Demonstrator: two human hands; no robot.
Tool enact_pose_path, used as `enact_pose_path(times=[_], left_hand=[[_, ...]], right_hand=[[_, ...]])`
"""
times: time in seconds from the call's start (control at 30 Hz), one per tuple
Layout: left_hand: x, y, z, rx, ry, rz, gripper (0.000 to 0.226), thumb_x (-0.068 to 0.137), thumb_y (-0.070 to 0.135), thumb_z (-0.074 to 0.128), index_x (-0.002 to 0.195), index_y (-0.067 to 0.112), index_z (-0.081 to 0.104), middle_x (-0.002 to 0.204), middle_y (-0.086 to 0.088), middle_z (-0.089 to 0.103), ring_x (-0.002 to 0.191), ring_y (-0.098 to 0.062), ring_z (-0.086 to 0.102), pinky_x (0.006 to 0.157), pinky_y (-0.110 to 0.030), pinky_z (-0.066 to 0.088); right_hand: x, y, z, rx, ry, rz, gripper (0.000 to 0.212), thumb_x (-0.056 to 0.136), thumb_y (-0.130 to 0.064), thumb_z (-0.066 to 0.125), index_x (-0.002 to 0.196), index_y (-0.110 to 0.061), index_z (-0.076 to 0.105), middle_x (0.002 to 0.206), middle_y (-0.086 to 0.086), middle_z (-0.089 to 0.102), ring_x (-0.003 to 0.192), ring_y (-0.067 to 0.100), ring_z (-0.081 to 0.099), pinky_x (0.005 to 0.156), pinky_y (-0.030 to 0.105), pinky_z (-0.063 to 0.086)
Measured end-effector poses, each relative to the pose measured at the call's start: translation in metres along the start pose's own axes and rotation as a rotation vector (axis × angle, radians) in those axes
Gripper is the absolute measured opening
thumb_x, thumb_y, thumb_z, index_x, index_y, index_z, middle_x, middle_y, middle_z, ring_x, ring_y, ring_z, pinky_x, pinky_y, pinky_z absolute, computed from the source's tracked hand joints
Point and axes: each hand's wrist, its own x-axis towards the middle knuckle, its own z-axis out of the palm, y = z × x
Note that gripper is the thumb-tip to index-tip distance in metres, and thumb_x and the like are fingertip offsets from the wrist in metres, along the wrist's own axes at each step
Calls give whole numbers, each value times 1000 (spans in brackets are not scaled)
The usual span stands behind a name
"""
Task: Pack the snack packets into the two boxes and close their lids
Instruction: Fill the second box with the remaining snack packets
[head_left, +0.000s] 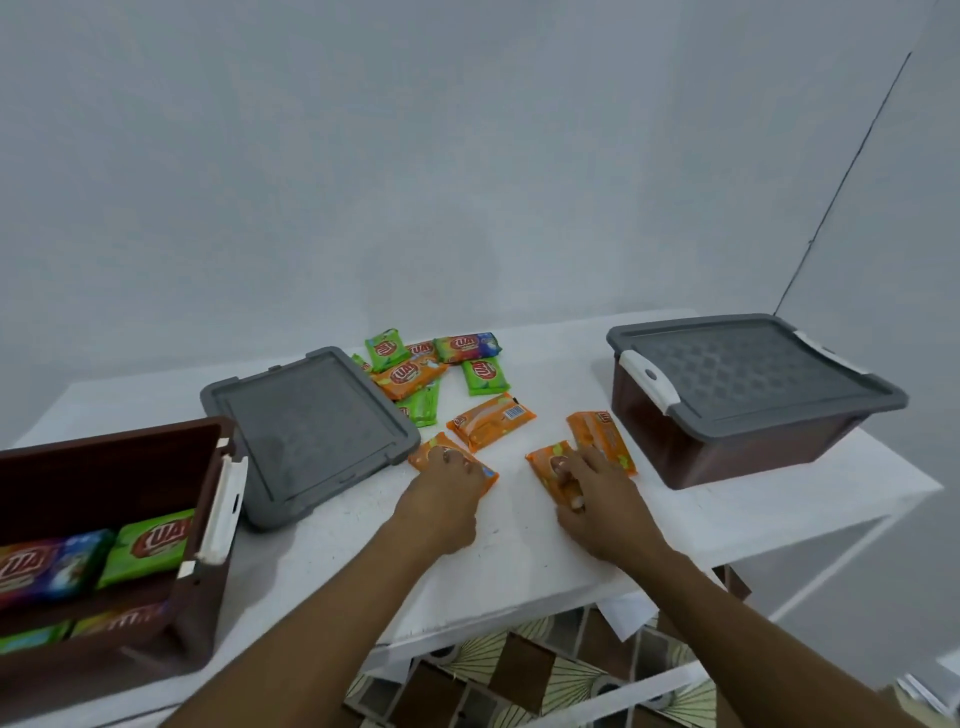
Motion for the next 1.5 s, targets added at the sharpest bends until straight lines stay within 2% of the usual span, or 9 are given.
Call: enact_pose_path(times=[0.13, 0.3, 0.43, 0.6, 0.77, 0.87, 1.0, 1.13, 1.5], left_hand=[[-6, -8, 5, -183, 105, 63, 49, 83, 33, 57, 131, 22, 50, 118, -4, 44, 107, -23, 44, 84, -34, 41], [-6, -23, 10, -314, 136, 166, 48, 80, 35, 61, 126, 25, 55, 125, 0, 54, 118, -23, 49, 98, -37, 40], [-9, -22, 8, -230, 93, 123, 58, 85, 49, 62, 134, 27, 41, 125, -1, 51, 110, -20, 49, 90, -36, 42], [-10, -21, -11, -119, 55, 129, 78, 78, 49, 69, 137, 17, 27, 127, -6, 41, 95, -23, 55, 73, -36, 51], [-34, -47, -55, -156, 110, 130, 70, 74, 51, 68, 130, 19, 40, 115, -1, 53, 95, -19, 52, 80, -36, 50], [-62, -77, -83, -187, 212, 132, 63, 69, 55, 62, 119, 21, 48, 106, 4, 55, 98, -19, 55, 79, -32, 47], [-113, -130, -108, -215, 256, 21, 61, 70, 59, 58, 117, 22, 50, 99, 5, 55, 91, -18, 55, 73, -29, 40], [-169, -201, -97, -284, 191, -128, 69, 67, 51, 65, 125, 27, 37, 100, 3, 59, 87, -19, 58, 76, -36, 50], [-231, -321, -10, -229, -24, -215, 65, 59, 34, 80, 99, 26, 30, 95, 1, 52, 80, -19, 53, 69, -40, 50]], right_hand=[[-14, 11, 10, 142, 105, 17, 48, 78, -36, 66, 123, -23, 54, 138, -3, 44, 127, 21, 42, 103, 36, 36], [-11, 12, 10, 209, 63, 86, 66, 74, -41, 64, 134, -22, 45, 138, -2, 46, 128, 22, 41, 106, 39, 34], [-10, 14, 8, 194, 48, 79, 62, 70, -49, 57, 128, -28, 48, 128, -5, 54, 119, 22, 49, 96, 42, 42], [10, -2, -5, 36, -156, 195, 84, 80, -49, 67, 148, -25, 24, 149, 3, 38, 135, 28, 36, 105, 49, 39], [27, -44, -35, 491, -458, 454, 56, 80, -56, 66, 109, -10, 57, 95, 6, 58, 83, 19, 57, 72, 31, 48], [35, -84, -46, 910, -516, 559, 51, 79, -43, 69, 116, -11, 55, 96, 12, 57, 76, 24, 59, 62, 32, 49], [48, -156, -53, 942, -510, 385, 32, 86, -33, 62, 108, -10, 57, 94, 13, 62, 60, 18, 53, 53, 27, 42], [53, -234, -46, 808, -562, 163, 23, 86, -40, 62, 98, -22, 57, 95, 12, 60, 70, 21, 55, 55, 30, 45], [64, -384, -10, 426, -421, -173, 64, 72, -52, 76, 124, -27, 50, 112, -4, 57, 96, 13, 58, 76, 29, 50]])
